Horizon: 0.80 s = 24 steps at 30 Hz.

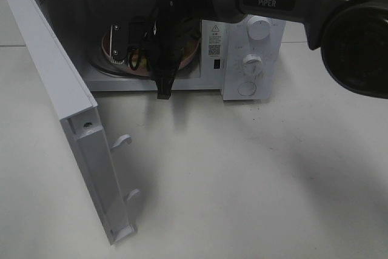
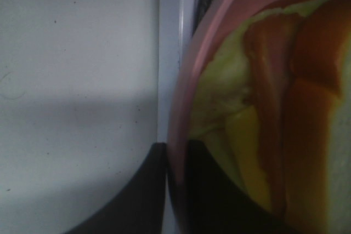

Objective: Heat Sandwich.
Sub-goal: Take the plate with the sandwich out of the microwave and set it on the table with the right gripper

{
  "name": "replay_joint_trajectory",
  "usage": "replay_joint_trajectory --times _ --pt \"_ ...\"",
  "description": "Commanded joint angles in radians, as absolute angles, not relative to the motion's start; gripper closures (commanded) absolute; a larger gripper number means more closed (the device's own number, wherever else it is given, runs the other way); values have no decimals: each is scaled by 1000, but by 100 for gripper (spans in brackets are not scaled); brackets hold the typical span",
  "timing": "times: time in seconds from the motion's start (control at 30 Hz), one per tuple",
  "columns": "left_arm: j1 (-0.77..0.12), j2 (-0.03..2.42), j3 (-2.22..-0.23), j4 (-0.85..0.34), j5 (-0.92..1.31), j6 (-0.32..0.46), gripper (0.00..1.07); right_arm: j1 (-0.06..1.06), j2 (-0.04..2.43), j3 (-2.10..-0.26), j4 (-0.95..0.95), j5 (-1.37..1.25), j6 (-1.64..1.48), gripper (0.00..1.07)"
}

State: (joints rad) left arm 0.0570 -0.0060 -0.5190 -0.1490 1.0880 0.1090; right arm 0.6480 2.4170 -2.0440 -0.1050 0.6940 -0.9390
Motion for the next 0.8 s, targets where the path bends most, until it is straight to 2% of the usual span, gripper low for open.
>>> replay_joint_trajectory --times 0.03,0.2,0.33,0.47,0.8 --pt "51 -22 -518 -146 1074 112 9 639 2398 -2039 -98 756 -939 107" --pt "51 -22 -518 -146 1074 112 9 639 2372 -2036 -80 757 -992 107" --pt "51 -22 -518 -146 1074 112 9 639 2326 -1964 -51 708 -1108 107" --pt "51 -22 -518 -146 1074 112 9 639 2229 -1798 -25 578 -1228 107" --pt "51 -22 -518 -146 1074 112 9 639 2099 -1584 28 476 -1374 107"
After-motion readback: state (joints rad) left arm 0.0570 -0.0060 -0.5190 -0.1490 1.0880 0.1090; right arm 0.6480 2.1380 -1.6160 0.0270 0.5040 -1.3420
